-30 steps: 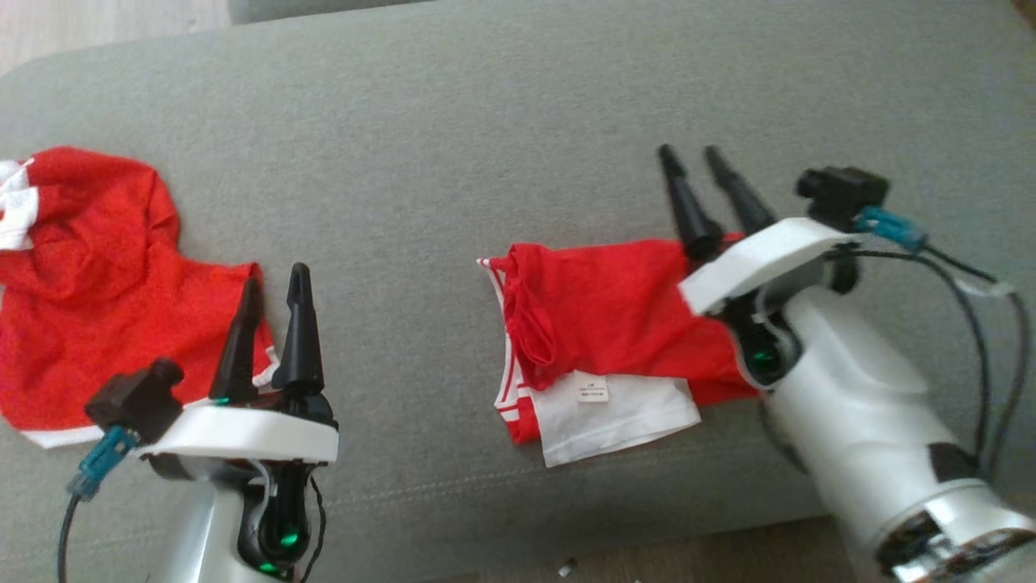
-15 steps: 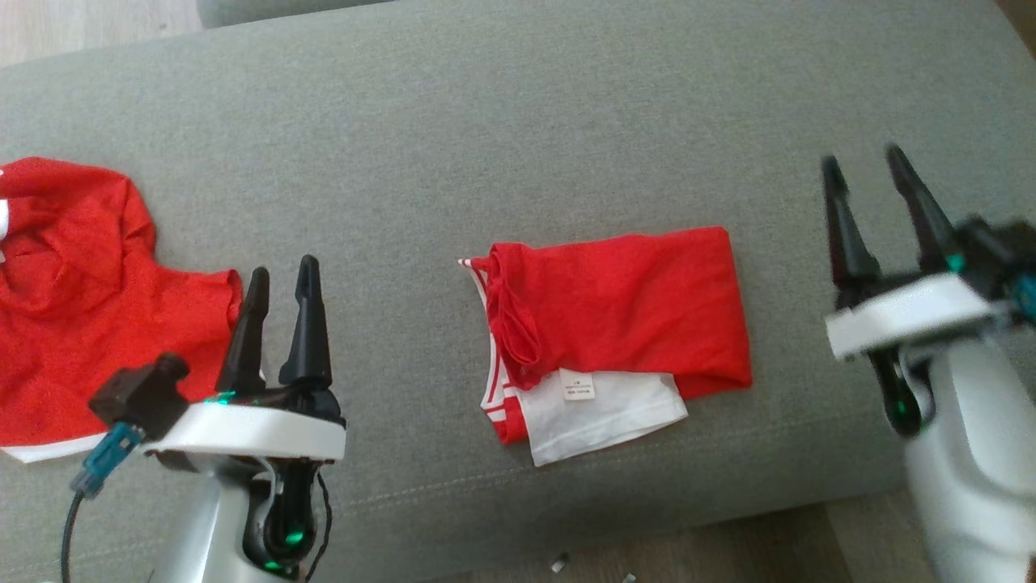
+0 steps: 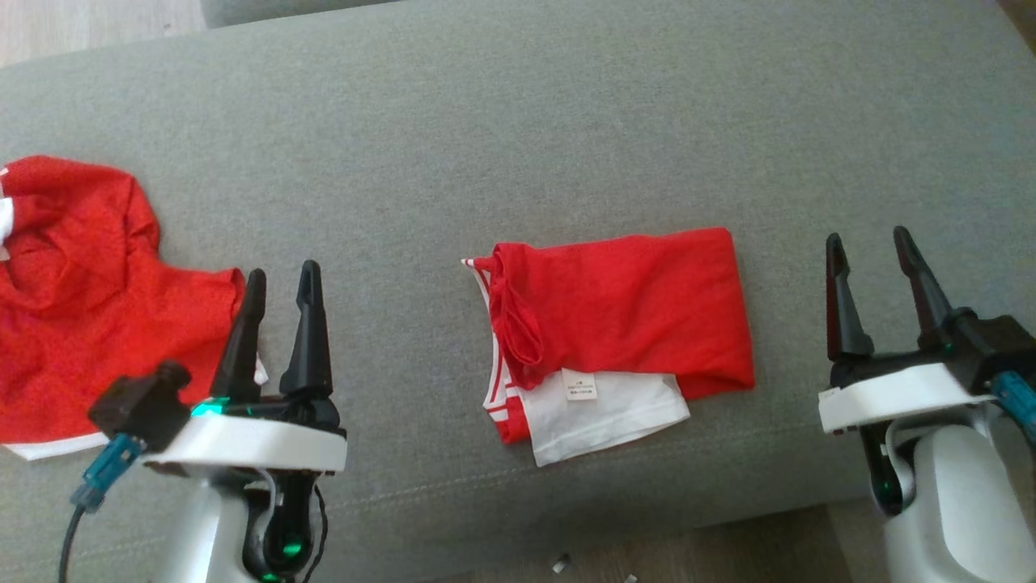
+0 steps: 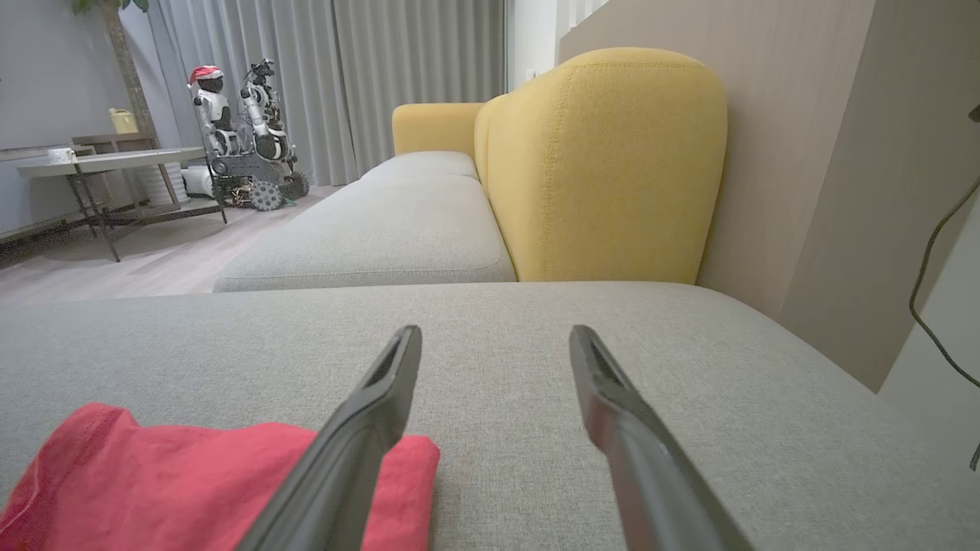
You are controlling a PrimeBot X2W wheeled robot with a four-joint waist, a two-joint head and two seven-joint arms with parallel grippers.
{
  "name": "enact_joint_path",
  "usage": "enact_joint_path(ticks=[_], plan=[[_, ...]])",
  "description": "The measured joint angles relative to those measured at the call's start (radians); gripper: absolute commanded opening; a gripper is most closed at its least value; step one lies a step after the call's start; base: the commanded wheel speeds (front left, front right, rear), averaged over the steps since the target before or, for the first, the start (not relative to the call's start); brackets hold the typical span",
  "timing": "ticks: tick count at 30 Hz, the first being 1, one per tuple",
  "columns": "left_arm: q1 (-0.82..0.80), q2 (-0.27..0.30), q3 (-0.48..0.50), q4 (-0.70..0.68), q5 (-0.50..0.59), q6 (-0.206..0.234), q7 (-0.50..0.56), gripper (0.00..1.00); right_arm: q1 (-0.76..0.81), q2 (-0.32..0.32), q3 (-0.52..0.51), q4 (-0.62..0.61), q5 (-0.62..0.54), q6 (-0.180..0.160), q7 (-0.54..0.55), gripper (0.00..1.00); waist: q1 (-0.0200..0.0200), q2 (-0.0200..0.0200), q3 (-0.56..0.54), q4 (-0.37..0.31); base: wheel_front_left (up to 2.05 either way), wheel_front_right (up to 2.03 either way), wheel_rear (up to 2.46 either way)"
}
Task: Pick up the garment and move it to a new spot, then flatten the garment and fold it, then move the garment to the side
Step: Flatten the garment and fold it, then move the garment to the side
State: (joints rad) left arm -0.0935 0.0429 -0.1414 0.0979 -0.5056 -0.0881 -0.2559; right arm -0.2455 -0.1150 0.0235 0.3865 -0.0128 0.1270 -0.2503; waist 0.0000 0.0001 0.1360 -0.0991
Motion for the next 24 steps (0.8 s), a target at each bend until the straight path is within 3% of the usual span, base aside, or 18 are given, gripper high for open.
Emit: enact_joint_path(ticks=[10,24], plan=[[0.002,0.000,0.001,-0.012,0.003,0.000,0.000,1.00,0.001,0.015,-0.015,0.001,0.004,0.000,0.000,1.00,0.0000,0.0000,0.007,0.008,0.00,0.00,0.00],[0.002,0.000,-0.012,-0.011,0.029,0.000,0.000,1.00,-0.035,0.027,-0.003,0.188,0.165,0.000,0.100,1.00,0.0000,0.0000,0.039,0.021,0.00,0.00,0.00]])
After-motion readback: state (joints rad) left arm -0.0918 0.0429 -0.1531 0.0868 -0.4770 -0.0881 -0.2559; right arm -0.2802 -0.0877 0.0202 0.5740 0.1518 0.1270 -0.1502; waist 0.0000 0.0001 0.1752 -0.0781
